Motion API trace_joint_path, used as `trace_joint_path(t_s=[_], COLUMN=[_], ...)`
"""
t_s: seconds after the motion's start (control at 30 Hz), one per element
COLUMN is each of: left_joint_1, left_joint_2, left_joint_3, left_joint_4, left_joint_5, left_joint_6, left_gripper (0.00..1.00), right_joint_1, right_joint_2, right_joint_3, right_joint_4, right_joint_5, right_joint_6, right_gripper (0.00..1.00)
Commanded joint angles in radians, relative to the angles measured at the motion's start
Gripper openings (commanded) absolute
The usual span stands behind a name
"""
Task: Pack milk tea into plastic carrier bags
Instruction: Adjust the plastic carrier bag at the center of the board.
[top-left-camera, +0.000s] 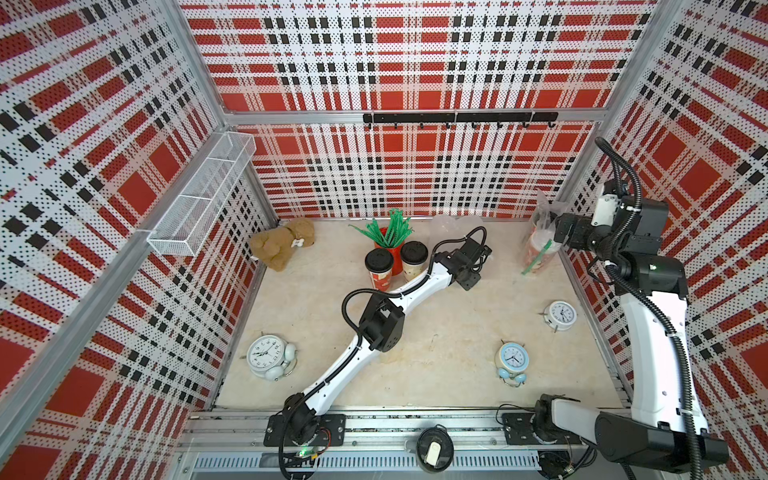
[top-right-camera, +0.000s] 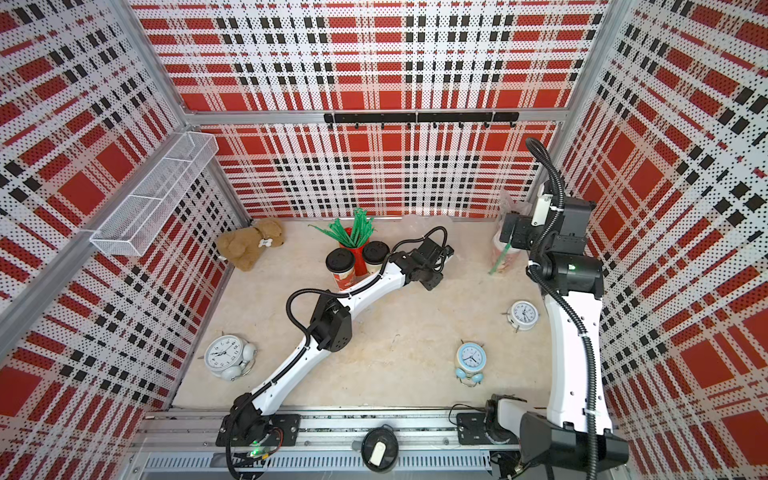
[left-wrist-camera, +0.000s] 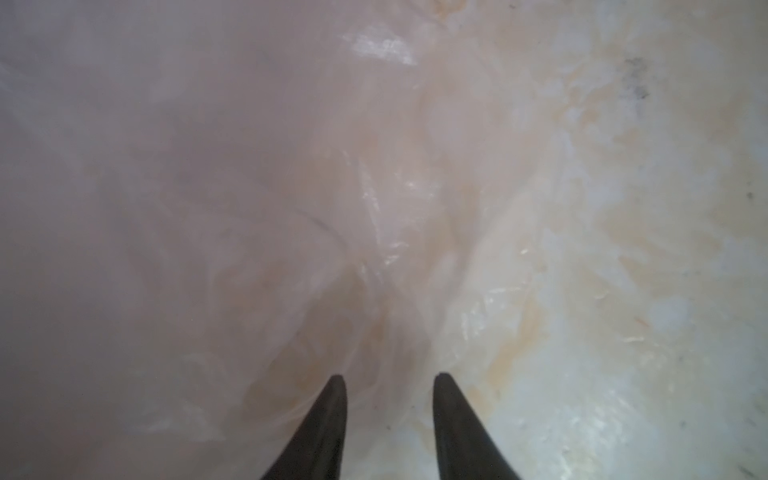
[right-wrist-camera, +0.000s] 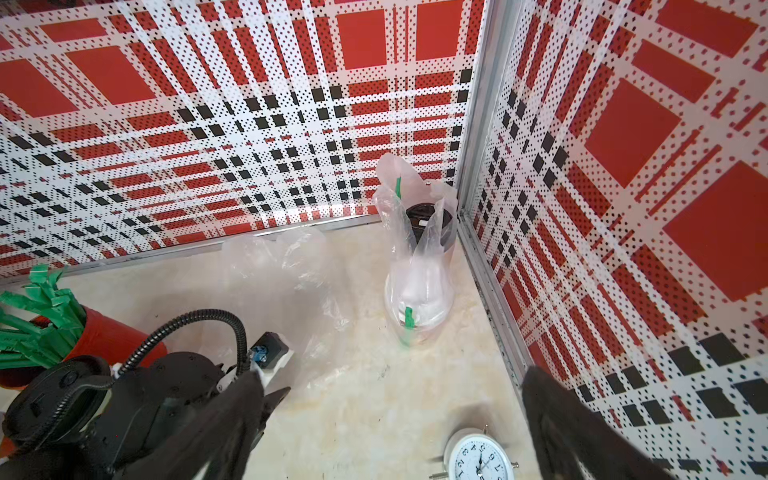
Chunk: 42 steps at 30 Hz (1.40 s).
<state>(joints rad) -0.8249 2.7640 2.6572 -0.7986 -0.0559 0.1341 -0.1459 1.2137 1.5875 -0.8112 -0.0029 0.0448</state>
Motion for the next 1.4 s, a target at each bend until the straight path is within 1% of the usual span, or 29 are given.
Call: trace_joint_path(t_s=[0.0, 0.07, 0.13, 0.17, 0.2, 0.23, 0.33, 0.5, 0.53, 0.6, 0.67, 0.7, 0.73, 0.83, 0.9, 1.07, 1.2, 1.37], left_joint_1=[0.006, 0.001, -0.011, -0.017, -0.024, -0.033, -0.052, -0.062, -0.062, -0.063, -0.065, -0.066, -0.069, -0.072, -0.074, -0.071, -0.069, -0.066], left_joint_2=[0.037, 0.039, 0.039, 0.041, 0.042, 0.043, 0.046, 0.045, 0.045, 0.045, 0.046, 0.046, 0.045, 0.033, 0.014, -0.099, -0.218, -0.306], left_joint_3=[0.026, 0.03, 0.032, 0.031, 0.031, 0.027, 0.022, 0.008, 0.007, -0.001, -0.014, -0.017, -0.017, -0.017, -0.017, -0.053, -0.125, -0.148], left_joint_4=[-0.034, -0.04, -0.048, -0.055, -0.065, -0.071, -0.088, -0.121, -0.13, -0.142, -0.149, -0.155, -0.158, -0.158, -0.153, -0.124, -0.081, -0.108], left_joint_5=[0.048, 0.061, 0.058, 0.06, 0.064, 0.063, 0.045, 0.071, 0.076, 0.08, 0.075, 0.065, 0.053, 0.028, 0.021, 0.04, 0.092, 0.164], left_joint_6=[-0.008, 0.011, 0.039, 0.058, 0.086, 0.11, 0.157, 0.193, 0.196, 0.198, 0.195, 0.191, 0.187, 0.176, 0.163, 0.124, 0.088, 0.027], left_gripper=[0.28, 0.25, 0.26, 0.33, 0.53, 0.61, 0.65, 0.67, 0.64, 0.52, 0.38, 0.28, 0.21, 0.05, 0.0, 0.0, 0.0, 0.0], right_joint_1=[0.003, 0.003, 0.003, 0.003, 0.003, 0.003, 0.003, 0.003, 0.003, 0.003, 0.003, 0.003, 0.003, 0.003, 0.004, 0.003, 0.003, 0.005], right_joint_2=[-0.03, -0.034, -0.039, -0.041, -0.042, -0.045, -0.049, -0.063, -0.065, -0.068, -0.073, -0.075, -0.079, -0.086, -0.089, -0.108, -0.13, -0.156], right_joint_3=[0.0, -0.004, -0.008, -0.008, -0.01, -0.01, -0.01, -0.015, -0.015, -0.017, -0.02, -0.02, -0.021, -0.025, -0.028, -0.041, -0.048, -0.049], right_joint_4=[0.027, 0.027, 0.028, 0.027, 0.026, 0.025, 0.021, 0.02, 0.02, 0.019, 0.018, 0.018, 0.02, 0.023, 0.022, 0.021, 0.025, 0.026], right_joint_5=[0.003, 0.003, 0.002, 0.004, 0.004, 0.003, 0.007, 0.012, 0.013, 0.017, 0.022, 0.024, 0.025, 0.024, 0.02, -0.004, -0.034, -0.111], right_joint_6=[-0.011, -0.013, -0.016, -0.016, -0.017, -0.017, -0.02, -0.022, -0.022, -0.023, -0.022, -0.02, -0.019, -0.014, -0.009, 0.008, 0.023, 0.043], right_gripper=[1.0, 1.0, 1.0, 1.0, 1.0, 1.0, 1.0, 1.0, 1.0, 1.0, 1.0, 1.0, 1.0, 1.0, 1.0, 1.0, 1.0, 1.0])
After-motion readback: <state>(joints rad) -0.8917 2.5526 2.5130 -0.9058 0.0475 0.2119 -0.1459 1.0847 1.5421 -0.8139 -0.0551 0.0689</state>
